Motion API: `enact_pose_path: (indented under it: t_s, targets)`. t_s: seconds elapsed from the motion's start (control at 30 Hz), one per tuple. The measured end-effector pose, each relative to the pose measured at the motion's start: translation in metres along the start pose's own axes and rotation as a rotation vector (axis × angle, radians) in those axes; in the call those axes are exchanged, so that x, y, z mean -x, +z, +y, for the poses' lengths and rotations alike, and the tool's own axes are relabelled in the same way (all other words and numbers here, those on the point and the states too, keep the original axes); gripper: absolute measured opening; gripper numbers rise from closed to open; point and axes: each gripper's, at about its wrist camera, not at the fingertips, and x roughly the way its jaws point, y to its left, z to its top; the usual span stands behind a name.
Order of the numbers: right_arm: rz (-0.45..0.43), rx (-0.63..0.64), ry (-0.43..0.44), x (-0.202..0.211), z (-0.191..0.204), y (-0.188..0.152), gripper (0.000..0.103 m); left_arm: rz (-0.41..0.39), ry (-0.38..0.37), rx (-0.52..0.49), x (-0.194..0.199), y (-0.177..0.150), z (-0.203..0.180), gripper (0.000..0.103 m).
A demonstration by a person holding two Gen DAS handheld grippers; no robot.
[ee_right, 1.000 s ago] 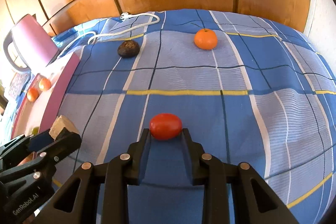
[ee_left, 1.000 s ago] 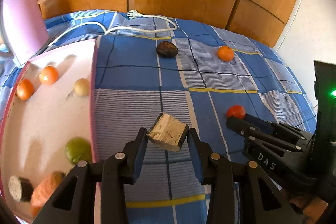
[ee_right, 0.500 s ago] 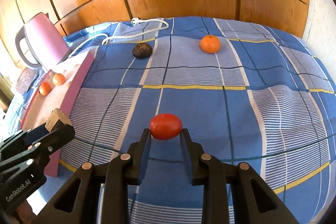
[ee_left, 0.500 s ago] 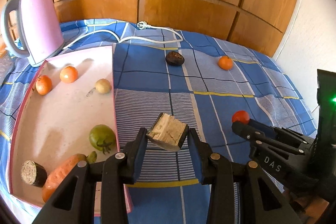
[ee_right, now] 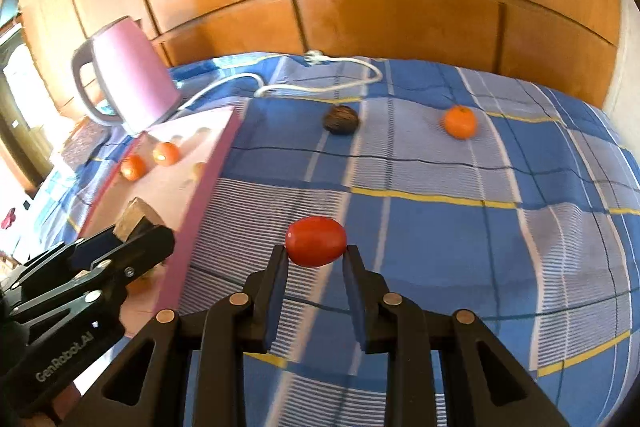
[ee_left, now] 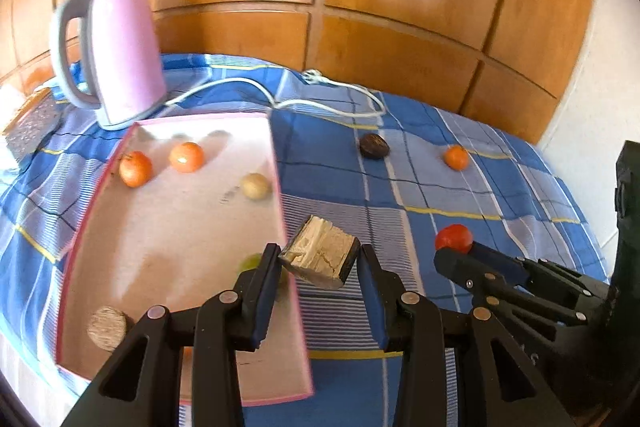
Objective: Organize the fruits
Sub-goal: 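Lift and carry the block with the left tool while the right tool carries the tomato to the tray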
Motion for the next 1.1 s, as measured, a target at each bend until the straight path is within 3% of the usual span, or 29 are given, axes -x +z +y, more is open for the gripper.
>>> enact_pose_path:
  t_s: [0.6, 1.1]
  targets:
    - [0.011, 0.146, 0.140, -0.011, 0.085, 0.024, 0.029, -0.029, 0.129, 0.152, 0.010, 0.007, 0.084, 0.039]
    - [0.020, 0.193, 0.199, -0.031, 0.126, 0.045, 0.029, -0.030, 0.197, 0.201, 0.010, 0.014, 0.118, 0.040]
